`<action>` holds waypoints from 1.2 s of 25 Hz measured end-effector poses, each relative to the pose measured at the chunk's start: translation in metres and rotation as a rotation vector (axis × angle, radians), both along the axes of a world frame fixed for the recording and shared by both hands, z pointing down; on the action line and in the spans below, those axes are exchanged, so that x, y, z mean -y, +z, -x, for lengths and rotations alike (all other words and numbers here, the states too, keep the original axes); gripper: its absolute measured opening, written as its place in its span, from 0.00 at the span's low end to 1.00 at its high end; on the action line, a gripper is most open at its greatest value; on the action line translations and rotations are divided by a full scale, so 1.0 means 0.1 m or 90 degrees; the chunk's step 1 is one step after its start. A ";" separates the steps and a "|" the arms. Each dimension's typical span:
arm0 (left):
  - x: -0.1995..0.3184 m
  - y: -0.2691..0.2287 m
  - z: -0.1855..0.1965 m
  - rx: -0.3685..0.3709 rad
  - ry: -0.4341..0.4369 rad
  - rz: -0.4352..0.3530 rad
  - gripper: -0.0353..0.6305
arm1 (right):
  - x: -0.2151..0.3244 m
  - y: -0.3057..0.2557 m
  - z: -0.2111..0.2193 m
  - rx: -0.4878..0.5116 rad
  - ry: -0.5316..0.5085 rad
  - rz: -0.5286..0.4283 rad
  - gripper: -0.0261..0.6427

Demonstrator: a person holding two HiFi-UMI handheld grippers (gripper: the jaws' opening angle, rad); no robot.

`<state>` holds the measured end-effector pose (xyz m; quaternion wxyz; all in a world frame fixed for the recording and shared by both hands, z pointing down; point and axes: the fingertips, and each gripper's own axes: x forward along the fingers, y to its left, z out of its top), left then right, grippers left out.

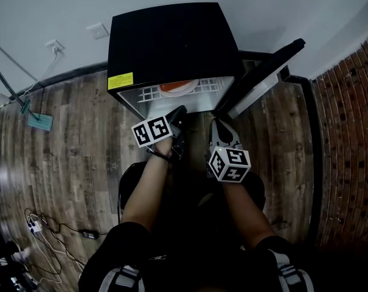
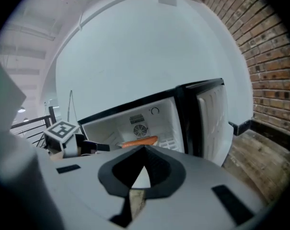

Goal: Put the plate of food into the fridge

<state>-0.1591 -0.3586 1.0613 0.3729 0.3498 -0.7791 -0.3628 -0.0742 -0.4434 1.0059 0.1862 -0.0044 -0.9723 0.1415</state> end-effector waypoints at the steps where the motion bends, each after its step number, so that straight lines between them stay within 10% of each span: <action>1: -0.05 -0.17 0.00 0.066 0.000 0.032 0.05 | -0.04 -0.07 0.04 0.009 -0.004 -0.003 0.06; 6: -0.26 -1.20 0.01 0.331 -0.006 0.143 0.05 | -0.20 -0.68 0.22 0.046 -0.019 -0.003 0.06; 12: -0.39 -2.63 -0.04 0.470 -0.024 0.224 0.05 | -0.33 -1.93 0.39 0.066 -0.034 -0.022 0.06; 17: -0.41 -3.85 -0.14 0.489 -0.018 0.289 0.05 | -0.39 -3.35 0.31 0.081 -0.029 -0.032 0.06; 30: -0.41 -6.80 -0.61 0.469 0.036 0.271 0.05 | -0.55 -6.37 -0.07 0.131 -0.003 -0.063 0.06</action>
